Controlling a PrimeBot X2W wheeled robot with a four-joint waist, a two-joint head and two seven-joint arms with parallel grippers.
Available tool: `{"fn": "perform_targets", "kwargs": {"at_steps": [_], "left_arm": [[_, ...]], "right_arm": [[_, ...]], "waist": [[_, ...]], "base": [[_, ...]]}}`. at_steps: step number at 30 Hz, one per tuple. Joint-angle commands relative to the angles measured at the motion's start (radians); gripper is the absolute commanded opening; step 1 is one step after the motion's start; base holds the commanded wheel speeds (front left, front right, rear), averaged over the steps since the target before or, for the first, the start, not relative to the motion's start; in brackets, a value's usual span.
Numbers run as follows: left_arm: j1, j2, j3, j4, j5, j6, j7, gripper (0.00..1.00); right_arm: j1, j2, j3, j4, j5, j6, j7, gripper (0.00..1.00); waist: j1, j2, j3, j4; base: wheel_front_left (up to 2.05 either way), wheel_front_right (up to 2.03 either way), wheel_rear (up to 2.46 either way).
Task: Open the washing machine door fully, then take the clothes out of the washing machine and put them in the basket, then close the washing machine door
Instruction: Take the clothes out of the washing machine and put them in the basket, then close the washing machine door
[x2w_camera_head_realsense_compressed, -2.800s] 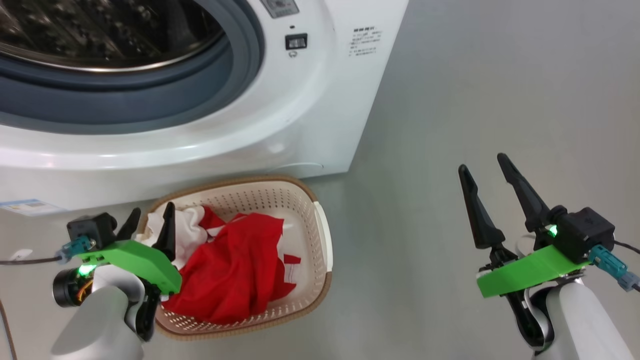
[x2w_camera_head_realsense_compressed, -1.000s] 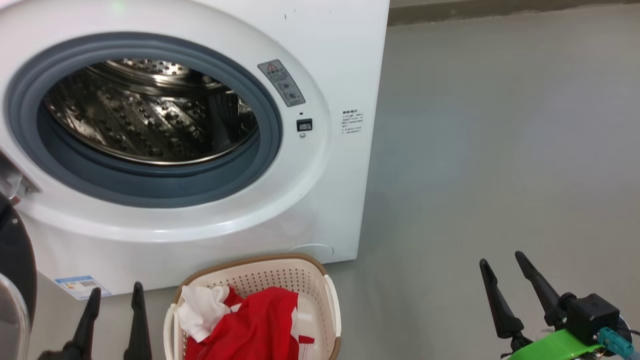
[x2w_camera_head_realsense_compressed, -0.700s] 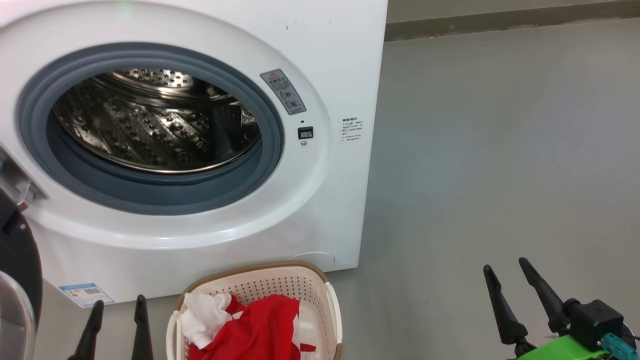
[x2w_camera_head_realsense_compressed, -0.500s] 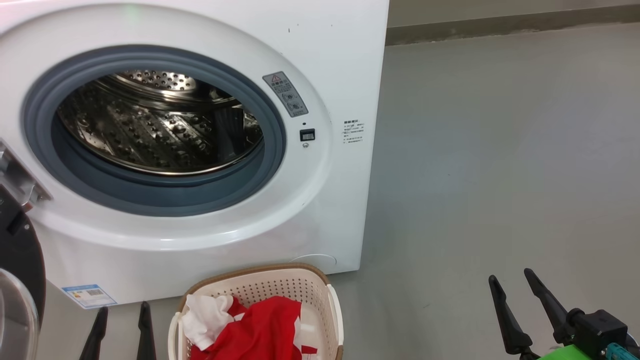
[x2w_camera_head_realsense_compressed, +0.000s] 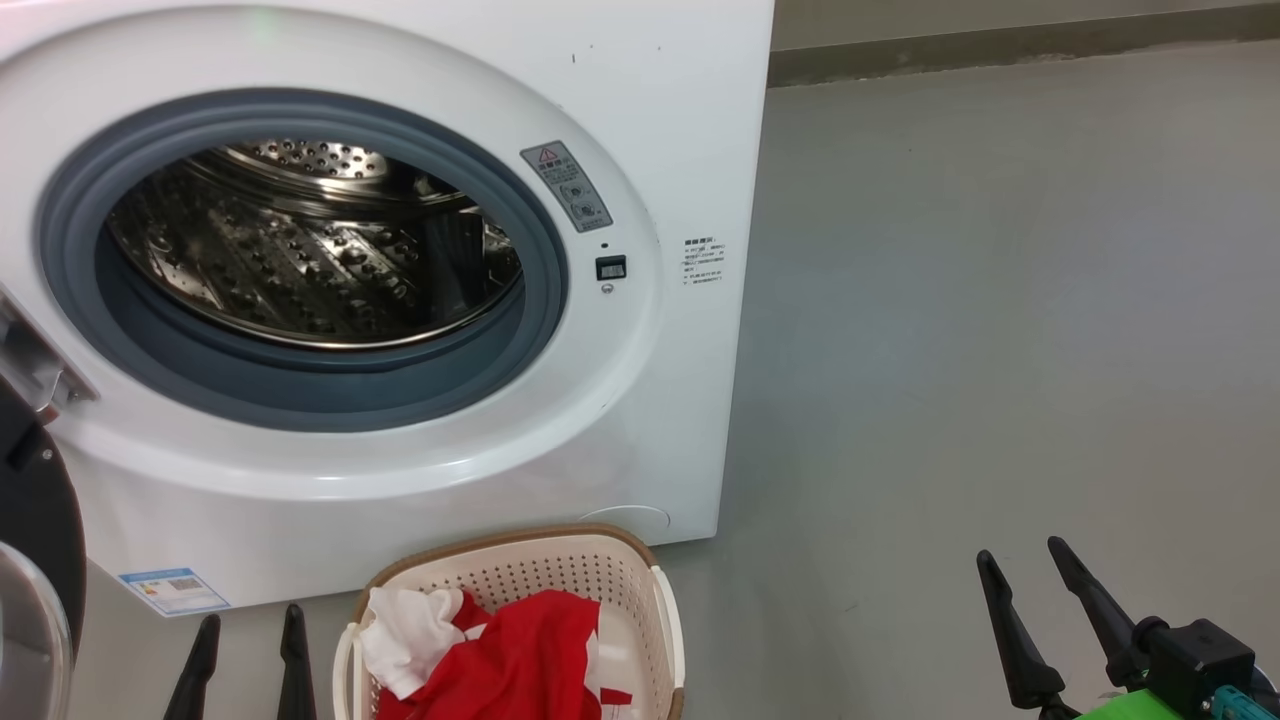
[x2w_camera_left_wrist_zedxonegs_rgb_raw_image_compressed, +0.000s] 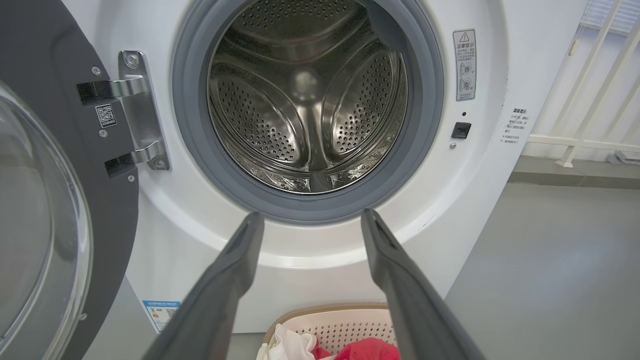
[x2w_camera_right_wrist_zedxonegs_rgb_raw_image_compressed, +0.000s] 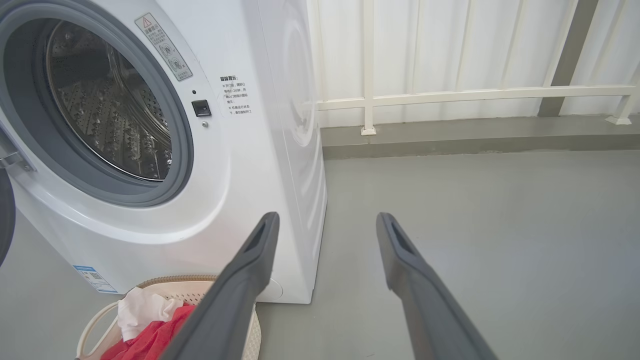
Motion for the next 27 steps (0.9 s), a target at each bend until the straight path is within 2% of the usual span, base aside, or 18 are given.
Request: {"fn": "perform_targets", "kwargs": {"at_steps": [1,12,27], "left_arm": [[-0.023,0.012,0.029,-0.020,-0.001,0.005,-0.009,1.00],[-0.027,0.012,0.027,-0.018,0.006,0.012,-0.009,1.00],[-0.029,0.012,0.031,-0.025,0.004,0.017,-0.009,1.00]], "right_arm": [[-0.011,-0.019,0.020,-0.027,0.015,0.002,-0.005,1.00],[-0.012,-0.016,0.022,-0.030,0.016,0.002,-0.005,1.00],[-0.015,-0.018,0.020,-0.034,0.018,0.002,-0.005,1.00]], "waist": [[0.0000,0.0000,0.001,0.001],[0.0000,0.0000,0.002,0.006],[0.0000,0.0000,0.009,0.010]], "base": [[0.00,0.00,0.00],[-0.19,0.19,0.00],[-1.20,1.18,0.02]]}}
